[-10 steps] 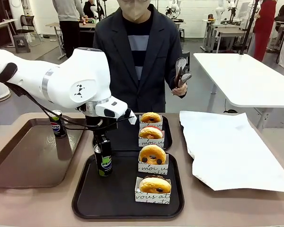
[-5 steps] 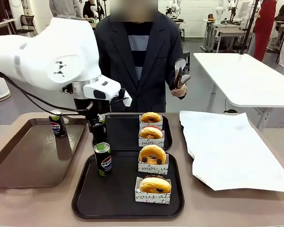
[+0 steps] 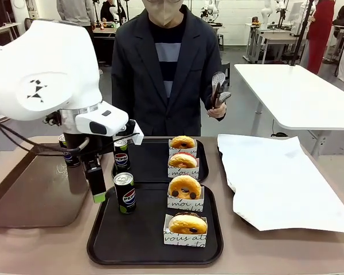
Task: Set up donuts and drinks on trays.
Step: Pick up one Pepsi coke from the Handle tray and place it on the Flat Tray without a Pepsi coke.
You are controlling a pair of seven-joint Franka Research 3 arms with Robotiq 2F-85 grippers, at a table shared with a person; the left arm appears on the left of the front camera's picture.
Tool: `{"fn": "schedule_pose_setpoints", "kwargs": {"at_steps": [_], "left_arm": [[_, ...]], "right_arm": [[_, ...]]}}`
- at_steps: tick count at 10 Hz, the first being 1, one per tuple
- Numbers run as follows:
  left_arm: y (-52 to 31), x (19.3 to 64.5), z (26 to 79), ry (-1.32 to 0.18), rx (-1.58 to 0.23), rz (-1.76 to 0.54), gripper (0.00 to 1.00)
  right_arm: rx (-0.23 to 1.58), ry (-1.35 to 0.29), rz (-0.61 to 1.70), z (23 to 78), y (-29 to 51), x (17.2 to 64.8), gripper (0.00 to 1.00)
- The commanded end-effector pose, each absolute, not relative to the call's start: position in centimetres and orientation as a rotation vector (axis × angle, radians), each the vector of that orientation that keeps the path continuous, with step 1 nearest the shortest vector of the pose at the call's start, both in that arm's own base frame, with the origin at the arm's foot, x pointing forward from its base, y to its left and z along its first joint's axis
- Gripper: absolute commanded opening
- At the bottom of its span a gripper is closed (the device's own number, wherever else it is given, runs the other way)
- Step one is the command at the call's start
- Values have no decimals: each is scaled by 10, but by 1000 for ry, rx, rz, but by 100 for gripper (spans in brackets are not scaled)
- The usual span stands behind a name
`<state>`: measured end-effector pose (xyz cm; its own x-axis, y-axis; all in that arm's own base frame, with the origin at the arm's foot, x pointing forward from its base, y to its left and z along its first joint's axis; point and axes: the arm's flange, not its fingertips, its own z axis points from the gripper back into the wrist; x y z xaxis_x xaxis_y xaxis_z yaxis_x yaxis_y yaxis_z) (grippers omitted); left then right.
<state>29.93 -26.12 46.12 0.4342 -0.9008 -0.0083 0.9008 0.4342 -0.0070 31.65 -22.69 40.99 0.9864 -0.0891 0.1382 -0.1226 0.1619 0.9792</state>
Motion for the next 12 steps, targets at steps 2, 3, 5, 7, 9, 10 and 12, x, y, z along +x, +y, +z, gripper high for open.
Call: {"fn": "schedule_pose_setpoints", "kwargs": {"at_steps": [2, 3, 5, 7, 9, 10, 12], "left_arm": [[-265, 307, 461, 18, -5, -1121, 100], [-265, 307, 461, 18, -5, -1121, 100], [-265, 307, 461, 18, -5, -1121, 100], [-265, 307, 461, 18, -5, -1121, 100], [-233, 328, 484, -84, -75, -1013, 100], [-194, 344, 500, -165, -144, -897, 100], [-108, 350, 512, -264, -284, -695, 100]], "right_arm": [[1416, -187, 30, 411, -227, 316, 100], [1416, -187, 30, 411, -227, 316, 100], [1416, -187, 30, 411, -227, 316, 100], [1416, -187, 30, 411, -227, 316, 100], [1416, -187, 30, 411, -227, 316, 100], [1416, -187, 30, 411, -227, 316, 100], [1416, -187, 30, 411, -227, 316, 100]]}}
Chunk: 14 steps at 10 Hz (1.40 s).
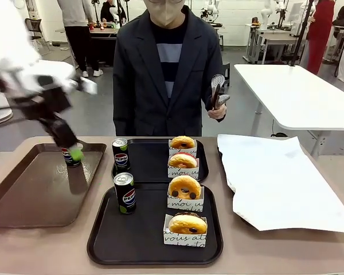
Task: Set up donuts and drinks on trays.
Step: Pick up one Pepsi coke from the Handle tray and place it on the Flat Tray without a Pepsi coke.
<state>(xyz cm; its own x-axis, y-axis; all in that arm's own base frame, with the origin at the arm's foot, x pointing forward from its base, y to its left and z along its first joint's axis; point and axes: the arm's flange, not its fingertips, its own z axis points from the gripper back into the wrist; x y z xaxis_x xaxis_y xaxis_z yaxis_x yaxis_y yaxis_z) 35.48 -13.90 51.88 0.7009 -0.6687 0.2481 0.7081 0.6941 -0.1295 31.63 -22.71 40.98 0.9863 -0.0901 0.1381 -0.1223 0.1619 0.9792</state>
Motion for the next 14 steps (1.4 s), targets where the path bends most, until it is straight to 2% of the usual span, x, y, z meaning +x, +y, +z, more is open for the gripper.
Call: {"fn": "schedule_pose_setpoints", "kwargs": {"at_steps": [1, 3, 4, 5, 6, 8, 10, 12, 14], "left_arm": [[-76, 354, 516, -251, -324, -635, 100], [-22, 341, 498, -179, -460, -529, 100], [9, 341, 503, -236, -652, -540, 100], [28, 331, 500, -307, -770, -541, 100], [64, 325, 500, -472, -957, -503, 100], [115, 318, 483, -649, -1104, -394, 100], [159, 332, 447, -629, -1181, -272, 100], [187, 349, 414, -488, -1283, -209, 100], [200, 353, 400, -410, -1325, -191, 100]], "right_arm": [[1416, -187, 30, 411, -227, 316, 100], [1416, -187, 30, 411, -227, 316, 100], [1416, -187, 30, 411, -227, 316, 100], [1416, -187, 30, 411, -227, 316, 100], [1416, -187, 30, 411, -227, 316, 100], [1416, -187, 30, 411, -227, 316, 100], [1416, -187, 30, 411, -227, 316, 100], [1416, -187, 30, 411, -227, 316, 100], [1416, -187, 30, 411, -227, 316, 100]]}}
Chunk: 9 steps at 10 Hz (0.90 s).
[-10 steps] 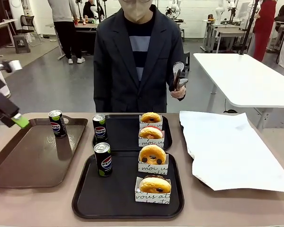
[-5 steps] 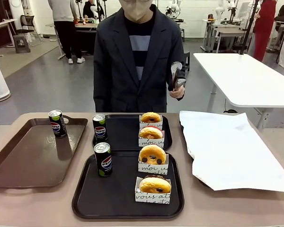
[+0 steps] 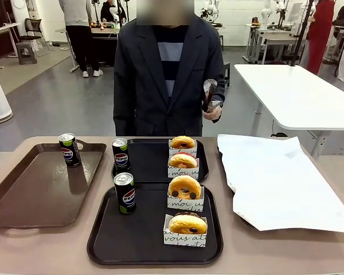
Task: Set up donuts and drinks on trays.
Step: Pick up one Pepsi coke from the Handle tray and place it on the Flat Tray without a Pepsi coke.
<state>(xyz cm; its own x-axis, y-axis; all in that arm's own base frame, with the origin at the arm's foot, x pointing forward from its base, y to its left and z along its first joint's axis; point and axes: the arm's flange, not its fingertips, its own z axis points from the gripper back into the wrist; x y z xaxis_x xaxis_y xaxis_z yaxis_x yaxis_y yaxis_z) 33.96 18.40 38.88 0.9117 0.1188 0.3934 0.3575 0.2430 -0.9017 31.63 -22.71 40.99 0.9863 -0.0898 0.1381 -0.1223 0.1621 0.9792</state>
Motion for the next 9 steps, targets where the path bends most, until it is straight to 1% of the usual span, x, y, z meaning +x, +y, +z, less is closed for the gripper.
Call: {"fn": "schedule_pose_setpoints", "kwargs": {"at_steps": [1, 4, 5, 6, 9], "left_arm": [[204, 356, 403, -386, -1313, -176, 100], [201, 359, 413, -368, -1231, -122, 100], [192, 357, 419, -380, -1169, -102, 100], [209, 361, 405, -381, -1272, -148, 100], [209, 361, 405, -381, -1272, -148, 100]], "right_arm": [[1416, -187, 30, 411, -227, 316, 100], [1416, -187, 30, 411, -227, 316, 100], [1416, -187, 30, 411, -227, 316, 100], [1416, -187, 30, 411, -227, 316, 100], [1416, -187, 30, 411, -227, 316, 100]]}}
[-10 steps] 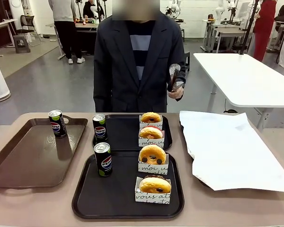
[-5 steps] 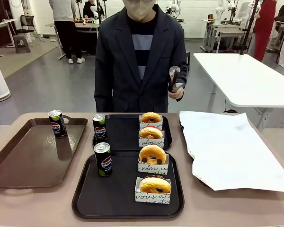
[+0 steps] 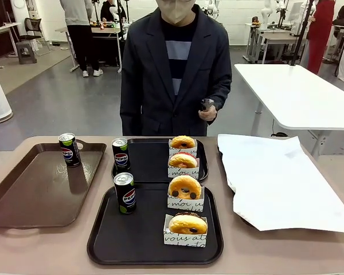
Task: Set up donuts and drinks on trays.
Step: Pick up one Pepsi coke from the Handle tray and place it on the Flat Tray without a Pepsi coke.
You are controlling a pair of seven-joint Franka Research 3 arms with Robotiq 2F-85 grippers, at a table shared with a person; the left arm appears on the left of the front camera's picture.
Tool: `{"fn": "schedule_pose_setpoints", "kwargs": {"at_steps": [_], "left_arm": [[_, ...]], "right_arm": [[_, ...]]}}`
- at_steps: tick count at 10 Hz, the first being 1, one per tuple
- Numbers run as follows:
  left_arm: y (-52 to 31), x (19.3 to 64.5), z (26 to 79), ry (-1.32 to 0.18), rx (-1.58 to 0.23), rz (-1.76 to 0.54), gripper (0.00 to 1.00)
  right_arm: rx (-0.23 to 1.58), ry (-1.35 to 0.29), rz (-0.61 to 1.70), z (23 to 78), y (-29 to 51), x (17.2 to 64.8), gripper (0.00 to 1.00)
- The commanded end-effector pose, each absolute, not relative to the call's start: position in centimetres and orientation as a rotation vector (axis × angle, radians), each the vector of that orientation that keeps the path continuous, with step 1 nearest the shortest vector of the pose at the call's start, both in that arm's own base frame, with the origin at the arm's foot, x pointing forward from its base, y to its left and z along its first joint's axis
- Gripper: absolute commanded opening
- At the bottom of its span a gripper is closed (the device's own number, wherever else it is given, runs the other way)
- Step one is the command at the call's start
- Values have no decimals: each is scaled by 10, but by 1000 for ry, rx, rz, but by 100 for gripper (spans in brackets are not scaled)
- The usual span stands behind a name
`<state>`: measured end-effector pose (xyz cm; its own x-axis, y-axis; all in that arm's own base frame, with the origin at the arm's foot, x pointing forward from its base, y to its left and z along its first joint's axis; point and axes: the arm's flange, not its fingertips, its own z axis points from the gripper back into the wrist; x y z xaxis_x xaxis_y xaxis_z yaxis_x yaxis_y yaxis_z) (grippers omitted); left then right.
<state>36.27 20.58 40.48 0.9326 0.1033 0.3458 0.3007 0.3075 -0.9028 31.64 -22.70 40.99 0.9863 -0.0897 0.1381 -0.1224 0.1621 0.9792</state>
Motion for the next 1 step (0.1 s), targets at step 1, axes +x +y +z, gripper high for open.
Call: {"fn": "schedule_pose_setpoints", "kwargs": {"at_steps": [1], "left_arm": [[209, 361, 405, -381, -1272, -148, 100]], "right_arm": [[1416, -187, 30, 411, -227, 316, 100]]}}
